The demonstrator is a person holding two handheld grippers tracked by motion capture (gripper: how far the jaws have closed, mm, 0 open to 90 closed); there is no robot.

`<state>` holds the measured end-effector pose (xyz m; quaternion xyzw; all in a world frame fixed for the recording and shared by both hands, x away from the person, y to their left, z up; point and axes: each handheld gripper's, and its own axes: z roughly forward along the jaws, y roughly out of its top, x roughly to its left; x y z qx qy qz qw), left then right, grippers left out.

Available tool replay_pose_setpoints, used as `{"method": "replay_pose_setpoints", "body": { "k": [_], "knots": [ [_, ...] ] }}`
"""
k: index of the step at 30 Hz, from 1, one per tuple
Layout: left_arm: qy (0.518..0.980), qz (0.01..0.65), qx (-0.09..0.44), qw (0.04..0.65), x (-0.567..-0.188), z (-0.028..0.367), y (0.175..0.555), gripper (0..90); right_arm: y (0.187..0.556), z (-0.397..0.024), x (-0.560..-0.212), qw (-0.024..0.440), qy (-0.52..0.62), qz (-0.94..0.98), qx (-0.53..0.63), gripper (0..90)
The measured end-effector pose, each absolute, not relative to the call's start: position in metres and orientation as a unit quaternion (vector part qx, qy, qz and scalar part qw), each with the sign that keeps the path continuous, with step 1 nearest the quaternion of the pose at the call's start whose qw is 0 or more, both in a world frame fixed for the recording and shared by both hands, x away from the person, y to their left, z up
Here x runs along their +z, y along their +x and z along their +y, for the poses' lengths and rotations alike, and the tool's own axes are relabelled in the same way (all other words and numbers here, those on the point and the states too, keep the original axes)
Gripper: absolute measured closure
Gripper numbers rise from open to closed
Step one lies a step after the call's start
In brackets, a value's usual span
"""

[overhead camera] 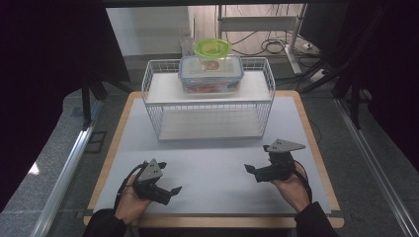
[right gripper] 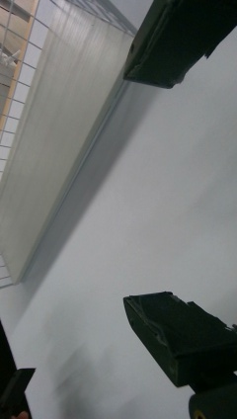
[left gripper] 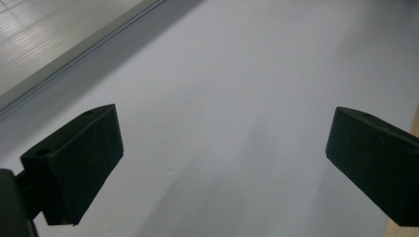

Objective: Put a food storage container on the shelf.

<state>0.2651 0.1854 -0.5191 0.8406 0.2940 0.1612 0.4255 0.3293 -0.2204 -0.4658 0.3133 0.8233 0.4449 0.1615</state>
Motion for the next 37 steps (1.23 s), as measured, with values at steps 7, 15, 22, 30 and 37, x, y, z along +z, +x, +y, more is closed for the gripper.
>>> {"method": "replay_pose_setpoints", "body": {
  "k": [7,15,22,30,37],
  "knots": [
    [0.842,0.293,0.161,0.423,-0.519,0.185,0.265,1.1,0.322,-0.225,-0.477,0.168,0.316,0.828,0.432,0.6],
    [0.844,0.293,0.161,0.419,-0.520,0.185,0.265,1.2,0.315,-0.230,-0.488,0.169,0.322,0.834,0.415,0.6],
    [0.847,0.292,0.162,0.414,-0.521,0.184,0.265,1.2,0.310,-0.235,-0.502,0.173,0.334,0.846,0.378,0.6],
    [0.851,0.291,0.163,0.405,-0.522,0.182,0.266,1.3,0.309,-0.234,-0.511,0.159,0.341,0.859,0.348,0.6],
    [0.851,0.291,0.165,0.404,-0.522,0.182,0.266,1.4,0.310,-0.233,-0.513,0.159,0.342,0.864,0.332,0.6]
  ]
}}
